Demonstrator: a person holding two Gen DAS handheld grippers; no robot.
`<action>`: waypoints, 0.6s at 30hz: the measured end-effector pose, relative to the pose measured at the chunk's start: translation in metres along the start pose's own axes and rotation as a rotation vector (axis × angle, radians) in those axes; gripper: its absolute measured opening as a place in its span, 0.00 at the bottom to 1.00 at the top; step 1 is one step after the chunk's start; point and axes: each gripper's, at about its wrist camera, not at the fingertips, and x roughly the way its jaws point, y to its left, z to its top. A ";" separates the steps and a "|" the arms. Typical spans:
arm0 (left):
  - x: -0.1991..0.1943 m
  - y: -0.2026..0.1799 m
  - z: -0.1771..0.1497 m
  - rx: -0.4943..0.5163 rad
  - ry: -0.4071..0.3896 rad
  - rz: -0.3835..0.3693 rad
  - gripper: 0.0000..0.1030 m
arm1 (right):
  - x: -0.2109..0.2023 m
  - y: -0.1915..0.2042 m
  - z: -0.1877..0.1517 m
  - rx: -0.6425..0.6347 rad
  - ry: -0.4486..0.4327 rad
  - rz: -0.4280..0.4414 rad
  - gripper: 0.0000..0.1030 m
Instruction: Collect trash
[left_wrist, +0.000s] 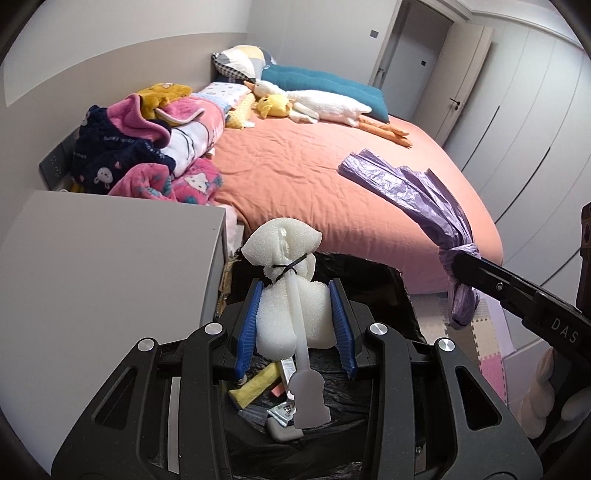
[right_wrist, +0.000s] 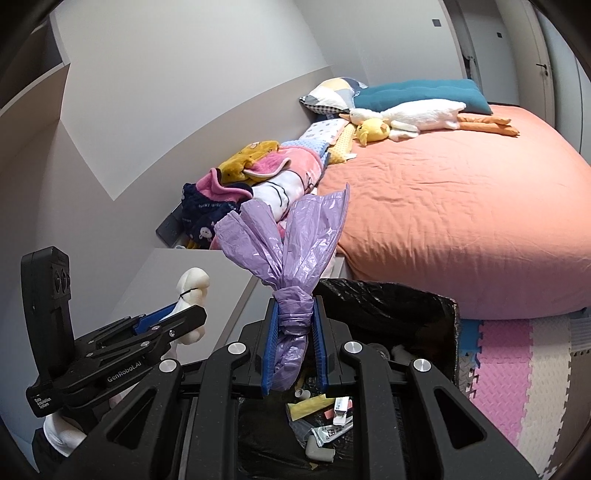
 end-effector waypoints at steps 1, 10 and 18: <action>0.001 -0.001 0.000 0.000 0.000 -0.001 0.36 | 0.000 0.000 0.001 0.001 0.000 0.000 0.19; -0.008 -0.008 0.006 0.060 -0.045 0.062 0.94 | -0.016 0.005 0.004 0.013 -0.064 -0.058 0.71; -0.017 -0.010 0.009 0.065 -0.088 0.037 0.94 | -0.018 0.004 0.006 0.012 -0.078 -0.051 0.73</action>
